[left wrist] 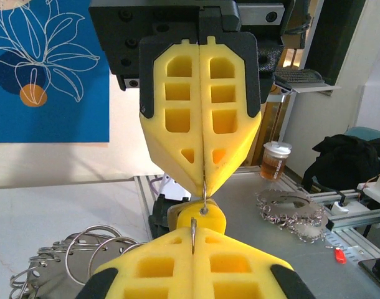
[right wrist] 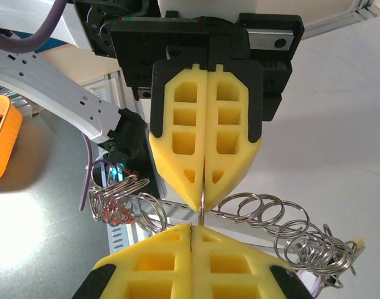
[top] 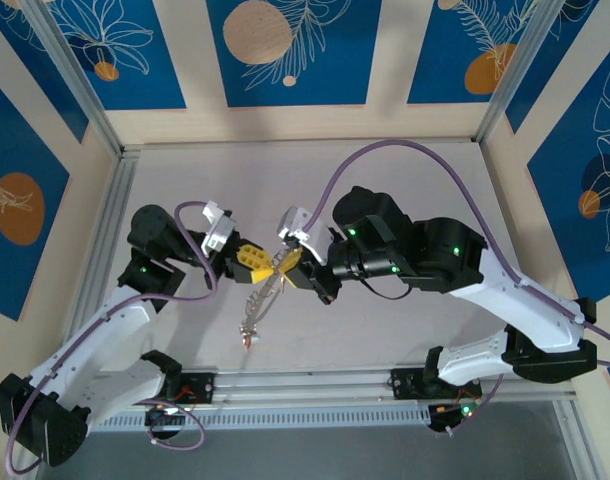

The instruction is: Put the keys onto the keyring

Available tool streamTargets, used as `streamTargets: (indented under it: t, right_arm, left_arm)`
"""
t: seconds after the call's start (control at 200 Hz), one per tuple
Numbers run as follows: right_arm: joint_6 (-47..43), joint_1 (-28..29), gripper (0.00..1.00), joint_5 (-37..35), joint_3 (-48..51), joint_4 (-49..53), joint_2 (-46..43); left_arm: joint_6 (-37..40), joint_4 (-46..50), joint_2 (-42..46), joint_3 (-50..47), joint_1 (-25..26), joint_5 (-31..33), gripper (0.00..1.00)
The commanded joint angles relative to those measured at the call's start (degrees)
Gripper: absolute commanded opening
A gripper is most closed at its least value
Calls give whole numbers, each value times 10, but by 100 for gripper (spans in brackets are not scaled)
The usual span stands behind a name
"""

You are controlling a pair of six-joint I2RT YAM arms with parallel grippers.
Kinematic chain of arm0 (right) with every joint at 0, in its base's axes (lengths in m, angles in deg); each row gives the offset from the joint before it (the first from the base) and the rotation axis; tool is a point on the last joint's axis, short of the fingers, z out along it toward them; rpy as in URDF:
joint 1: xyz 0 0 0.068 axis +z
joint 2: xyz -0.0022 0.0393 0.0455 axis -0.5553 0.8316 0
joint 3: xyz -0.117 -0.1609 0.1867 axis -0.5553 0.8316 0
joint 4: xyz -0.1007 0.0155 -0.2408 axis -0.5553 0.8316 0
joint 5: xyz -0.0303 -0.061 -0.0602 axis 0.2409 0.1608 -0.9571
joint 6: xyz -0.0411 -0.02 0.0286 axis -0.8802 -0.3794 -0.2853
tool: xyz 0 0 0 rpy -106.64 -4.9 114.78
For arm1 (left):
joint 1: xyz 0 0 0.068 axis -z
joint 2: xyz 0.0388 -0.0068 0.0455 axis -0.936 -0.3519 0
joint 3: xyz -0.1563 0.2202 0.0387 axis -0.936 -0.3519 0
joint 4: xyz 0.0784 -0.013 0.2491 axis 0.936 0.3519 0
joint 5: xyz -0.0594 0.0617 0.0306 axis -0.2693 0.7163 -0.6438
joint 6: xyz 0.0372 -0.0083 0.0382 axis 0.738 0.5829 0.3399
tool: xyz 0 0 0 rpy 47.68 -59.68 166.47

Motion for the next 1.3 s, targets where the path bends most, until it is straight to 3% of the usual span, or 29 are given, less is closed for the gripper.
streamTargets:
  t: [0.0,1.296]
  right_arm:
    - [17,-6,0,23,-14,8,6]
    - [64,-49,0,28,-16,12,37]
  left_arm:
    - [15,-6,14,26,-4,5,0]
    - [21,0,21,24,-5,11,0]
